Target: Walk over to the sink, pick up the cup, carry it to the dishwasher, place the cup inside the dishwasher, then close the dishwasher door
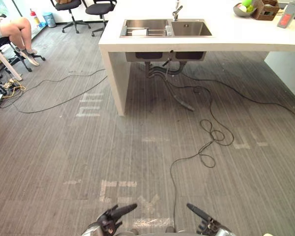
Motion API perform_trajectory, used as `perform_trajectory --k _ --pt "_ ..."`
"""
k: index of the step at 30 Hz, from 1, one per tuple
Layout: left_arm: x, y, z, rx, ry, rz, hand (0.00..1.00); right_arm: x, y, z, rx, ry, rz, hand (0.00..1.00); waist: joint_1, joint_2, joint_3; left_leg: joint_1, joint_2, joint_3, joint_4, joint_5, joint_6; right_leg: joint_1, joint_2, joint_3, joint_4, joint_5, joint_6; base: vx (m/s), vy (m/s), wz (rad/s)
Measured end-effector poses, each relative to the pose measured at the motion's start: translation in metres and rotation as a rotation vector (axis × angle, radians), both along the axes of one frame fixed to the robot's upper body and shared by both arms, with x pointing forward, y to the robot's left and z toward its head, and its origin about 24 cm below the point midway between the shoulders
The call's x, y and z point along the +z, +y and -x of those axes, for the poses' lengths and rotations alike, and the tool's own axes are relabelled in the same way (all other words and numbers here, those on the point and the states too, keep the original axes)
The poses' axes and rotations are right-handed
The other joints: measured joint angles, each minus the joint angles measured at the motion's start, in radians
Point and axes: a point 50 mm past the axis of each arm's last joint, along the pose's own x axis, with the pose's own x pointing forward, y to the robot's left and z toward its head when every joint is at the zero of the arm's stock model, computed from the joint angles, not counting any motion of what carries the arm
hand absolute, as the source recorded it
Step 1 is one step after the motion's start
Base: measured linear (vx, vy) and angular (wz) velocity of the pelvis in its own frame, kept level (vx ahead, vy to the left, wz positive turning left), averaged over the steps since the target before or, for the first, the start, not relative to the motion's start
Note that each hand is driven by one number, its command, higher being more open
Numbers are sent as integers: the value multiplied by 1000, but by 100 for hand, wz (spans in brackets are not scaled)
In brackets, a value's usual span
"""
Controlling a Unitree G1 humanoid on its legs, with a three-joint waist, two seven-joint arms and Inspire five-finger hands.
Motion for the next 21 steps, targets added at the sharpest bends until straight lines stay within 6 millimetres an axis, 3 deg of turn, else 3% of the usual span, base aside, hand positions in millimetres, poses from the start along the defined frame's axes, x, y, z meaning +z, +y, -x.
perform_trajectory --k 1,4,6,12,18,21 --pt "8 -3 -15 -18 -64 -21 100 6 -5 -12 57 -49 34 100 -1 2 1 0 0 0 -2 0 0 0 -1 -9 0 0 0 0 0 0" --pt "20 -7 -34 -54 -154 -41 100 14 -12 -26 114 -109 66 100 -2 7 4 0 0 -3 -4 0 -1 1 -2 -25 2 -2 3 -27 -7 5" --pt "21 -10 -35 -91 -169 -55 100 15 -12 -28 130 -116 74 100 -2 10 5 1 0 -3 -4 0 -1 1 -4 -34 7 -6 9 -13 -4 9" --pt "12 -15 -20 -180 -101 -139 100 13 -5 -25 195 -143 56 100 -3 21 12 27 -2 -1 5 -8 -25 15 -15 -53 56 -22 31 -5 2 5" --pt "6 2 -6 -357 -11 -554 100 11 2 -23 228 -153 42 100 -1 20 12 32 -12 3 14 -10 -22 12 -28 -50 82 -30 17 -47 9 -1" --pt "1 13 11 -346 69 -652 100 8 3 -16 222 -138 34 100 1 20 12 37 -13 28 20 -21 -4 12 -28 -37 89 -35 9 -82 5 -12"
